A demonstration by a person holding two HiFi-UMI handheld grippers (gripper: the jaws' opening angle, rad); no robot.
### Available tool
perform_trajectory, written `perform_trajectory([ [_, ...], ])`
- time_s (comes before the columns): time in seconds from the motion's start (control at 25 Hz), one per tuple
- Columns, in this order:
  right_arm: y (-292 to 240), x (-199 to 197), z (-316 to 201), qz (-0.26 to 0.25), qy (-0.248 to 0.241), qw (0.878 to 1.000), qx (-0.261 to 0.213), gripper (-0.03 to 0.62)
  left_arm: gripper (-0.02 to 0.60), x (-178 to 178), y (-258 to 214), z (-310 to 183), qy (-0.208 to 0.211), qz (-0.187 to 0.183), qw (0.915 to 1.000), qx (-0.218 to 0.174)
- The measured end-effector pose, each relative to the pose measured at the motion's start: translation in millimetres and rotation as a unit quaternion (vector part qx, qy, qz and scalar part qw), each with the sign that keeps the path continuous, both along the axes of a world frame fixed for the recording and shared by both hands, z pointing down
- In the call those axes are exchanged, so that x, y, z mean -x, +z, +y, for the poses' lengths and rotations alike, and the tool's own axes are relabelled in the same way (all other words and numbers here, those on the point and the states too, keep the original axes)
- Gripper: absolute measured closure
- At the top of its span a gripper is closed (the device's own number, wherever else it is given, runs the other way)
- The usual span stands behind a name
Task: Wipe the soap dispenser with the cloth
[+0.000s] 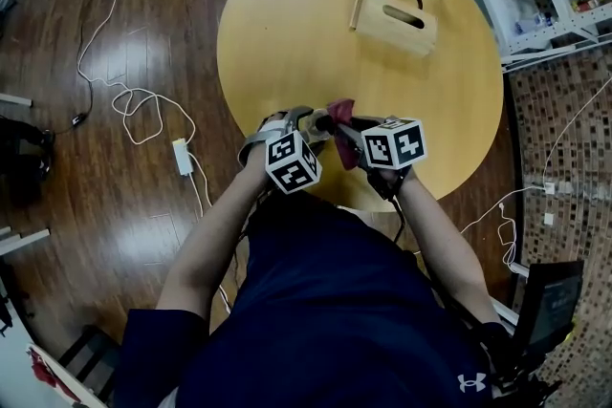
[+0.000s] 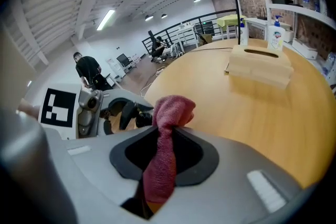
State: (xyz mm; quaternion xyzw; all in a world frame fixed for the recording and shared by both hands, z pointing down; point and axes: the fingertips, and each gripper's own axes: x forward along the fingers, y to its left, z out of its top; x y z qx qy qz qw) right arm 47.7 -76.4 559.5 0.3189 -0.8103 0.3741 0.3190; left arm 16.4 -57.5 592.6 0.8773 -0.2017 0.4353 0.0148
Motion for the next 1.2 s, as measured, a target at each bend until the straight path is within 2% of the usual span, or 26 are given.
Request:
perform_trajectory([
  [0.08, -3, 2, -13, 0.006, 0.002, 1.000, -0.010, 0.508, 0.268, -2, -1, 3, 0.048, -0.006, 0.9989, 0.001],
  [0.16, -3, 4, -14, 0.017, -0.007, 1.000, -0.014, 0.508, 0.265, -3, 0, 4, 0.075, -0.014, 0.9970, 0.008],
  [0.24, -1, 5, -7, 0.019, -0.013, 1.000, -0.014, 0.510, 0.258, 0, -1, 4, 0.062, -0.023, 0.9977, 0.016],
  [0.4, 1, 1, 14, 0.001, 0.000, 1.000, 0.006, 0.511, 0.244, 3, -8, 8, -0.010, -0.007, 0.9997, 0.021],
  [0.52, 2, -1, 26, -0.008, 0.002, 1.000, 0.019, 0.510, 0.264, -4, -6, 14, -0.012, 0.002, 0.9997, 0.019],
  [0.6, 2, -2, 21, -0.006, 0.002, 1.000, 0.018, 0.510, 0.266, -5, -4, 14, 0.005, 0.000, 0.9999, 0.013],
  [0.76, 2, -3, -5, 0.009, 0.007, 1.000, -0.001, 0.508, 0.272, -8, -3, 13, 0.072, -0.009, 0.9974, 0.008],
  [0.84, 2, -1, -8, 0.022, -0.003, 1.000, -0.011, 0.508, 0.270, -8, -3, 11, 0.091, -0.017, 0.9956, 0.014],
  [0.96, 2, -1, 1, 0.028, -0.011, 0.999, -0.014, 0.510, 0.255, -4, -3, 9, 0.057, -0.013, 0.9979, 0.026],
  [1.08, 3, -4, 17, 0.012, -0.003, 1.000, 0.005, 0.510, 0.255, -1, -4, 20, 0.017, 0.007, 0.9990, 0.042],
  [1.2, 4, -5, 31, 0.003, 0.000, 1.000, 0.020, 0.510, 0.257, -3, 0, 24, -0.005, 0.009, 0.9991, 0.041],
])
